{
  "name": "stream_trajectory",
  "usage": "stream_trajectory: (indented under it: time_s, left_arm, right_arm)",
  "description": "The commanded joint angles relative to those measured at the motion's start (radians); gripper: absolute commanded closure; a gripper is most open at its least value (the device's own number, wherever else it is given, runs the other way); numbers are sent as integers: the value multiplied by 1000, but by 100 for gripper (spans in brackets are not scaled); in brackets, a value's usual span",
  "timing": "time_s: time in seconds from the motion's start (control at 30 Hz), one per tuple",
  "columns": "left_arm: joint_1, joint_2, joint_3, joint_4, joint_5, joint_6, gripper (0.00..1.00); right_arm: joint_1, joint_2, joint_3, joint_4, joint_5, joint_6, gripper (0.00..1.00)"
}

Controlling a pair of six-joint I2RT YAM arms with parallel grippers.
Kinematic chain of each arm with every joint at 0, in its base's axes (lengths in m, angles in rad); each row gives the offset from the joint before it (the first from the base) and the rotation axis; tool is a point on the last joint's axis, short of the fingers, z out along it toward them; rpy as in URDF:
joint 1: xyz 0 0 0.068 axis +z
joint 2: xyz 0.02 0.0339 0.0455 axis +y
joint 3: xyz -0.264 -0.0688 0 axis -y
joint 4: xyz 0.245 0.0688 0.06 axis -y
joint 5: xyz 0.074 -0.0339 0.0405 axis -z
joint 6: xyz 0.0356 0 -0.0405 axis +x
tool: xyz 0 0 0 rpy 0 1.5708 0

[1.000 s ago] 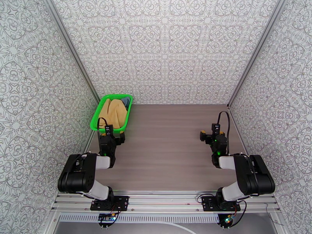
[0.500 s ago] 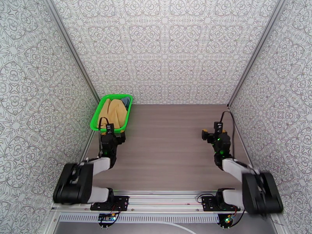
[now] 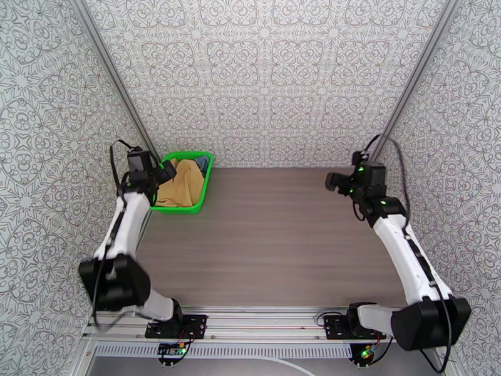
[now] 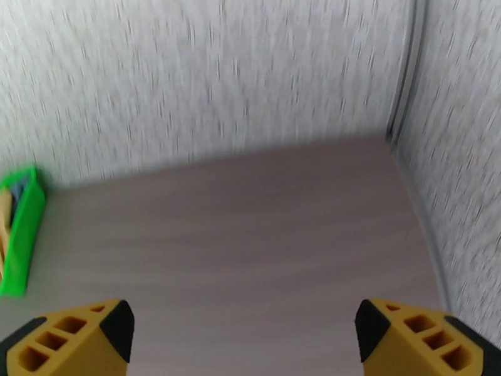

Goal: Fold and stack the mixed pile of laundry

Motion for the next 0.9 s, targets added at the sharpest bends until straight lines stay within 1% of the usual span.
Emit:
stream_trajectory:
  time_s: [0.0,0.17,0.27,0.33,0.53,0.6,0.63,0.67,0.7,0.73,0.8,0.87]
  left_arm:
    - [19,159,142,-232,112,9,2]
    - [33,369,328,-361,97,19,7]
    - [18,472,429,-454,47,37,8]
    - [8,528,473,-498,14,47,8]
    - [-2,658,540,-543,11,53,10]
    - [-3,690,542,-548,14,52,14]
    - [-3,703,579,-550,19,52,16]
    - [-3,714,587,-551,23,51,20]
    - [-3,722,592,-552,28,49,26]
    - [-3,728,595,-548,33,49,36]
    - [-3,727,600,-544,43,43,63]
    - [-3,709,604,-535,57,38,95]
  right_arm:
    - [11,-14,-2,-102,-39,51,2]
    - [20,31,-14,-91,-54,54,4]
    - [20,58,-18,-85,-59,55,4]
    - [22,74,-17,-81,-64,54,4]
    - [23,104,-10,-74,-78,52,4]
    - [25,110,-10,-73,-82,51,4]
    - [25,111,-10,-74,-82,52,5]
    - [25,111,-9,-74,-82,51,5]
    - [25,111,-9,-74,-80,51,5]
    - [25,111,-8,-75,-80,52,5]
    - [25,109,-4,-80,-78,51,5]
    - [25,107,3,-87,-76,52,5]
